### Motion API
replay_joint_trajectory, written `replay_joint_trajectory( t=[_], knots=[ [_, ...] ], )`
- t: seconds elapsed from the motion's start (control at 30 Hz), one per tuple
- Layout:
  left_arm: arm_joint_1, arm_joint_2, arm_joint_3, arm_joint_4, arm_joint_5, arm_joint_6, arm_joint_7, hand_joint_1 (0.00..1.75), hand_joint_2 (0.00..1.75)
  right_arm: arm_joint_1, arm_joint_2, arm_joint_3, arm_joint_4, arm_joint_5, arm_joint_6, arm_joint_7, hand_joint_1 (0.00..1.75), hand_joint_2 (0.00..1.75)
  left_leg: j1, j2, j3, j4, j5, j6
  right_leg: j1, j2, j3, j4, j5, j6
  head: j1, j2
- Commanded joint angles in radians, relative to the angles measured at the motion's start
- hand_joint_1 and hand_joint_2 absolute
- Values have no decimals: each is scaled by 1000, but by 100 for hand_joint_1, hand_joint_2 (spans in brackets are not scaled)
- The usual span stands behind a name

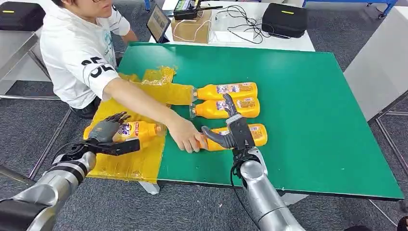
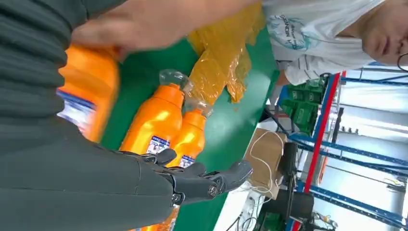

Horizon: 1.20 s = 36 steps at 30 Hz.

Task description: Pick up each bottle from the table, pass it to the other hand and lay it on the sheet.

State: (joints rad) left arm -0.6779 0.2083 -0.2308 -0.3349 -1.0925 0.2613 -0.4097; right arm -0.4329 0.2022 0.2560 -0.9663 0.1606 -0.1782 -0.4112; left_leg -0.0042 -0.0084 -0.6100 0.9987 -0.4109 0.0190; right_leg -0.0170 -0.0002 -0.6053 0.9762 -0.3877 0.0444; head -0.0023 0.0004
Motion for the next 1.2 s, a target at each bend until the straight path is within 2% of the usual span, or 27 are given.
replay_joint_trajectory(
  t=[0.03, 0.13, 0.17, 0.27, 0.43, 0.5, 0.53, 0.67, 0.93, 1.0, 1.2],
  knots=[
    [82, -11, 148, 24, 140, 48, -141, 0, 0, -65, -11, 23, 114, 11, -15, 6, 0, 175, 0, 3, 4, -1, -1, -1, 0, 3, 3, -1, 0, -1, 0, 0],
    [114, -52, 280, -42, 302, 31, -288, 0, 0, -87, -26, 41, 168, 45, -22, 13, 0, 175, 1, 5, 4, -2, -2, -1, 1, 5, 4, -2, 0, -2, 0, 0],
    [143, -63, 279, -117, 370, 5, -288, 0, 0, -94, -29, 46, 184, 59, -26, 14, 0, 0, 0, 3, 3, -1, -1, -1, 0, 2, 3, -2, 0, -1, 0, 0],
    [214, -84, 255, -299, 596, -52, -288, 0, 0, -110, -40, 77, 222, 118, -43, 36, 0, 0, 1, 2, 3, -1, -1, -1, 1, 1, 3, -2, -1, -2, 0, 0],
    [214, -84, 255, -299, 596, -52, -288, 0, 0, -110, -40, 77, 222, 118, -43, 36, 0, 0, 0, 1, -1, 0, -1, -1, 0, 0, -1, -1, -1, -1, 0, 0],
    [251, -89, 247, -386, 723, -84, -288, 0, 0, -107, -49, 98, 227, 157, -53, 60, 0, 0, 0, 0, -2, 0, -1, -1, 1, 0, -2, -1, -1, -1, 0, 0],
    [266, -94, 249, -419, 781, -103, -288, 0, 0, -99, -56, 108, 223, 181, -60, 74, 0, 175, 1, 0, -1, 1, -2, -1, 1, 0, -1, -1, -2, -2, 0, 0],
    [302, -130, 275, -497, 885, -154, -288, 0, 0, -58, -89, 133, 197, 241, -73, 104, 0, 175, 0, -1, -3, 0, -1, 0, 0, -2, -3, -1, -1, -1, 0, 0],
    [302, -130, 275, -497, 885, -154, -288, 0, 0, -58, -89, 133, 197, 241, -73, 104, 0, 175, 0, -1, -8, 0, 0, -1, 0, -1, -7, -1, -1, -1, 0, 0],
    [301, -132, 286, -503, 906, -179, -288, 0, 0, -55, -94, 142, 187, 266, -82, 120, 0, 175, 2, -1, -4, 1, -3, -2, 2, -1, -4, -1, -3, -2, 0, 0],
    [294, -215, 349, -511, 962, -296, -288, 0, 0, 57, -177, 145, 31, 399, -92, 223, 0, 175, 2, -5, -5, 1, -3, -1, 2, -6, -2, -2, -4, -2, 0, 0]
  ],
)
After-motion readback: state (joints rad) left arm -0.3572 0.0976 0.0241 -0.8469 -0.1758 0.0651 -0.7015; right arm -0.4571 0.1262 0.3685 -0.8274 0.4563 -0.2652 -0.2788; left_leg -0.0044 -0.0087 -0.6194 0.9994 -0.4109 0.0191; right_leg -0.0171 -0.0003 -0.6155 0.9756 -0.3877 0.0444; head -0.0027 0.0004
